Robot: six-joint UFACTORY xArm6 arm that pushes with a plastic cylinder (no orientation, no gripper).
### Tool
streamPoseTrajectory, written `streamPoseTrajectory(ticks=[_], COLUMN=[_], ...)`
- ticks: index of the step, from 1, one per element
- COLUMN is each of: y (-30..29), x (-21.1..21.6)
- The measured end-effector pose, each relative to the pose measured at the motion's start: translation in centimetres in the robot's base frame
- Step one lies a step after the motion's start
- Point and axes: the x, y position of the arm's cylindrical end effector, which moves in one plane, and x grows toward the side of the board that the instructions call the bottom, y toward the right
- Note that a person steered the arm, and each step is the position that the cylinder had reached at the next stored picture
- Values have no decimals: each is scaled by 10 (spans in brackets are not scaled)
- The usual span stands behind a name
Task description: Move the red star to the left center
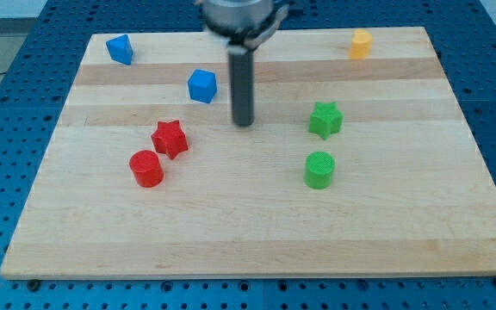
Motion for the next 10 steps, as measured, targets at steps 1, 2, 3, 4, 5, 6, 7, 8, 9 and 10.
streamPoseTrajectory(ticks=[1,2,3,4,5,6,7,8,9,10], y=[-55,-76,-134,-166,-166,-157,-158,-155,-143,-103], x=[19,31,26,11,11,3,1,3,2,1])
